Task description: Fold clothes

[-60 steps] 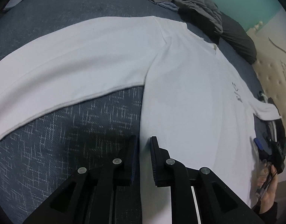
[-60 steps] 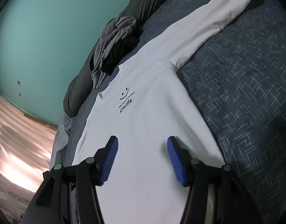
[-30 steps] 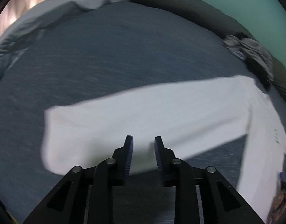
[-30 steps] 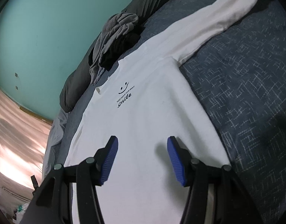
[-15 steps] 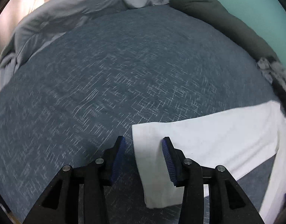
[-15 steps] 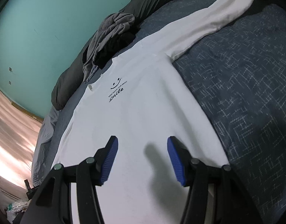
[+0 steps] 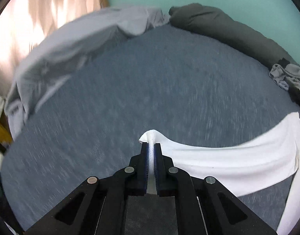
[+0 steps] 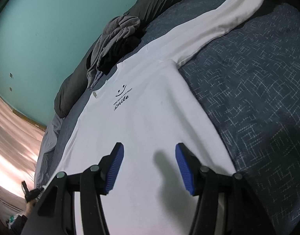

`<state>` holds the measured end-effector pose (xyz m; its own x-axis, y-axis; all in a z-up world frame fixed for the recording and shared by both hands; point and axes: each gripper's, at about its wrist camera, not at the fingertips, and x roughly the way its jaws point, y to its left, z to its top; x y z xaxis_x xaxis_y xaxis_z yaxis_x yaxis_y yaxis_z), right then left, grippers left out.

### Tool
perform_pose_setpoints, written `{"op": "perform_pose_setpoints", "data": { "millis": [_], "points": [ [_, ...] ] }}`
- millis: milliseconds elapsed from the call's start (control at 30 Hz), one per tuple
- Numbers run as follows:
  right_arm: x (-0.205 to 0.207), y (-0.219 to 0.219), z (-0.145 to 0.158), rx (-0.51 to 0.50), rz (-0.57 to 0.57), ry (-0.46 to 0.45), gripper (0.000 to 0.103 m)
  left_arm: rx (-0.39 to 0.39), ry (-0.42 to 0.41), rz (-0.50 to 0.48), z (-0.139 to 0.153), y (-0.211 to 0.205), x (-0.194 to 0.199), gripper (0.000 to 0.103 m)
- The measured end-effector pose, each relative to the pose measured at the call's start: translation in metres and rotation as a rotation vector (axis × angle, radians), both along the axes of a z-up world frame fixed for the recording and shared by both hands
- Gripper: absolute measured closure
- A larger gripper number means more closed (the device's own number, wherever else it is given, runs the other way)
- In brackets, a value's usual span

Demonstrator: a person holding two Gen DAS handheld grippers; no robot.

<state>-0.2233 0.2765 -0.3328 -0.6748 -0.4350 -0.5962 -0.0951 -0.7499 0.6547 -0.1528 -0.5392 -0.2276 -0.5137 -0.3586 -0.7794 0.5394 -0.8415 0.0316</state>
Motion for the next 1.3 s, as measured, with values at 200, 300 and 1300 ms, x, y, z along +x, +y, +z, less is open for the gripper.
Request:
{"op": "perform_pose_setpoints", "data": {
  "millis": [200,300,1300],
  "points": [
    [0.001,-0.001,-0.002,0.024,0.002,-0.002,0.047,-0.069,0.028,0.013,0.038,-0.016,-0.030,0.098],
    [0.001,-0.004,-0.004,0.039,0.004,-0.007,0.047,-0.077,0.026,0.019,0.041,-0.021,-0.041,0.098],
    [0.004,-0.018,0.010,0.020,0.039,0.027,0.047,0.217,-0.035,0.021,-0.011,-0.034,0.021,0.072]
  ]
}}
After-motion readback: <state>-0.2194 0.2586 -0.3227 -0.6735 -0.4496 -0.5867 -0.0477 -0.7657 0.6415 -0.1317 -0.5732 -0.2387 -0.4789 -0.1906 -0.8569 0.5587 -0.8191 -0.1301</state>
